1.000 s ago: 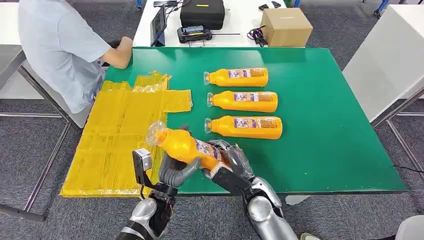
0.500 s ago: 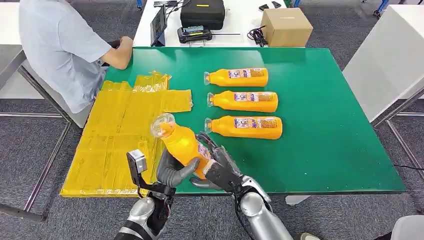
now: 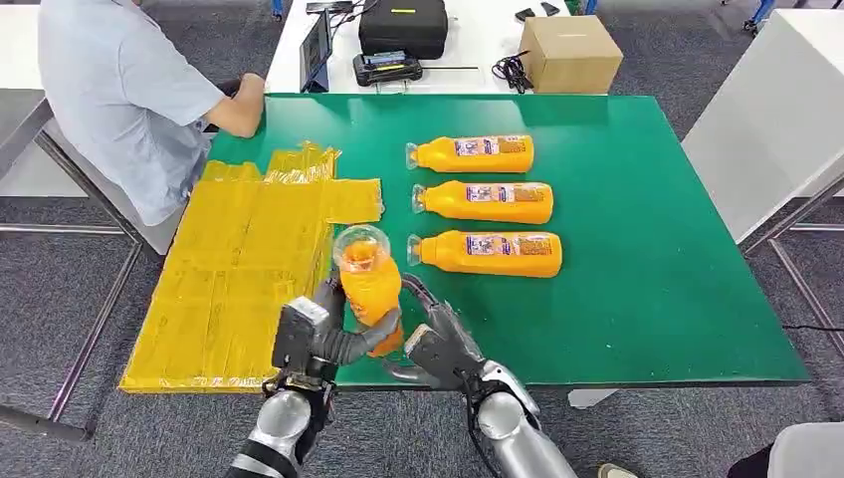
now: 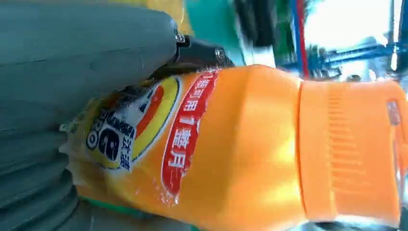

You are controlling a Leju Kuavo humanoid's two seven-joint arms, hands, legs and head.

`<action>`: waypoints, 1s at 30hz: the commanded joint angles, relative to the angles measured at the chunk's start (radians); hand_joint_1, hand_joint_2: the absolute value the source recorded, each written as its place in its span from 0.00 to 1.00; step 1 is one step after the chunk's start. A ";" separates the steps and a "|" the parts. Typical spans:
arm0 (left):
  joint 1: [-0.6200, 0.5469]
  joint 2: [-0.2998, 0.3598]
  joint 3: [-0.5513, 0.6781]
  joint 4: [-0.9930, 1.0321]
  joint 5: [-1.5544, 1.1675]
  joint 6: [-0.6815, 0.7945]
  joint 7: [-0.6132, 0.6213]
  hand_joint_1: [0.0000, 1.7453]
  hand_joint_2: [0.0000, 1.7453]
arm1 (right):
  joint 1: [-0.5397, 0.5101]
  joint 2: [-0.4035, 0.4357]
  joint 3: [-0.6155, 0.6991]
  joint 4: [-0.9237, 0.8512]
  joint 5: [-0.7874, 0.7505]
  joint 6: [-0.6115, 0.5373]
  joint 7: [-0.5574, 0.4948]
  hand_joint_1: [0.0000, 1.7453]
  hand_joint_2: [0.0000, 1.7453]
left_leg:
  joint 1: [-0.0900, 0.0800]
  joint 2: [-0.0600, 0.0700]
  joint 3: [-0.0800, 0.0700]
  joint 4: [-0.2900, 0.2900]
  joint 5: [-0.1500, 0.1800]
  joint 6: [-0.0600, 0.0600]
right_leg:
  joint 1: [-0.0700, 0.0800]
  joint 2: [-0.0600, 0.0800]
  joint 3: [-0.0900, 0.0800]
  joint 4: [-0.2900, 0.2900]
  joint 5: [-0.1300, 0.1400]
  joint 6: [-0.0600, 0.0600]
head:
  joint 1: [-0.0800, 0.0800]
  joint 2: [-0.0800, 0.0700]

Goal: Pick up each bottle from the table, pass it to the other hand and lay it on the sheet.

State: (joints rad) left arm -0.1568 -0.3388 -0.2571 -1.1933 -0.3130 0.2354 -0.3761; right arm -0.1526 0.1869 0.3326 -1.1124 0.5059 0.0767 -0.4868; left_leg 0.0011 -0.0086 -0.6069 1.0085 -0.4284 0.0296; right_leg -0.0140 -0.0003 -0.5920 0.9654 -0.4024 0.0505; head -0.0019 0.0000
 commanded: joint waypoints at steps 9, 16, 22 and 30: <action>-0.051 0.007 0.225 -0.186 -0.670 0.189 0.102 1.00 1.00 | 0.056 0.036 -0.105 -0.225 0.112 -0.066 0.004 0.00 1.00 | 0.001 0.002 0.003 0.001 -0.002 -0.002 | 0.001 0.001 0.002 0.002 -0.002 -0.002 | 0.000 0.000; -0.046 0.011 0.222 -0.190 -0.763 0.209 0.123 1.00 1.00 | 0.058 0.038 -0.108 -0.226 0.113 -0.065 0.004 0.00 1.00 | 0.001 0.002 0.004 0.000 -0.002 -0.002 | 0.001 0.001 0.004 0.001 -0.002 -0.002 | 0.000 0.000; -0.105 0.058 0.179 -0.019 -1.108 0.225 0.222 1.00 1.00 | 0.050 0.033 -0.115 -0.160 0.066 -0.032 -0.037 0.00 1.00 | 0.000 0.000 0.003 -0.001 0.000 -0.001 | 0.000 0.000 0.003 0.000 -0.001 -0.002 | 0.000 0.000; -0.233 0.143 0.082 0.237 -1.258 0.244 0.307 1.00 1.00 | 0.008 0.031 -0.100 -0.094 0.038 -0.019 -0.073 0.00 1.00 | 0.000 0.000 0.005 -0.002 0.001 -0.002 | 0.000 -0.001 0.004 -0.001 0.000 -0.002 | 0.000 0.000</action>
State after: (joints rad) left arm -0.2381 -0.3120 -0.0920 -1.2561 -1.5371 0.4734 -0.1014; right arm -0.0851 0.2251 0.2426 -1.3199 0.5550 0.0481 -0.5455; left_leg 0.0012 -0.0085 -0.6071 1.0085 -0.4278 0.0293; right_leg -0.0140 -0.0002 -0.5926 0.9659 -0.4022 0.0504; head -0.0019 0.0000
